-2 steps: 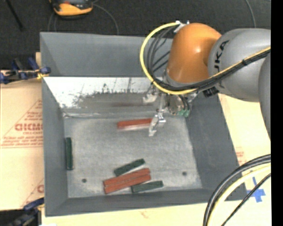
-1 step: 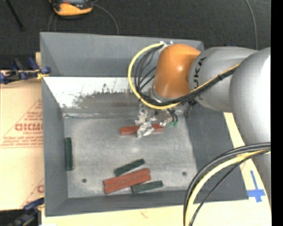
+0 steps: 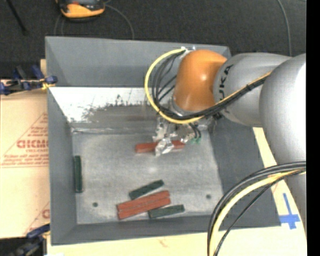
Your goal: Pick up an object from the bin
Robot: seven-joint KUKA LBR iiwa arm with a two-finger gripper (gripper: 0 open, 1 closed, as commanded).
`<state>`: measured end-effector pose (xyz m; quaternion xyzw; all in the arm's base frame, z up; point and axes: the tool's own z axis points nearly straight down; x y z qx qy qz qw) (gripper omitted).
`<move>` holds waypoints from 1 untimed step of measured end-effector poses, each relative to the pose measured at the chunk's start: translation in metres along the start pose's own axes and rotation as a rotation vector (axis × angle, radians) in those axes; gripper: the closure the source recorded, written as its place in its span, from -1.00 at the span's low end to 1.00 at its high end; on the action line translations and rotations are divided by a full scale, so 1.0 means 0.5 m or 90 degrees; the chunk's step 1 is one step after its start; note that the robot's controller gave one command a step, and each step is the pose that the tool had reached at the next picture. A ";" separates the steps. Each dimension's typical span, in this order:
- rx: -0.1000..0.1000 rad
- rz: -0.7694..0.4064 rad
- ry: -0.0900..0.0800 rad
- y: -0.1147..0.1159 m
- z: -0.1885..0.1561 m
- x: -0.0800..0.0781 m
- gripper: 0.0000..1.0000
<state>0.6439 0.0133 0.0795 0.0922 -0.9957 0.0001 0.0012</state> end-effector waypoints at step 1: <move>0.001 0.026 -0.006 -0.056 -0.272 0.004 1.00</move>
Offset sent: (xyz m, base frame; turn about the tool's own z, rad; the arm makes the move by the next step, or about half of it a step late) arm 0.0000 0.0000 0.0000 0.0000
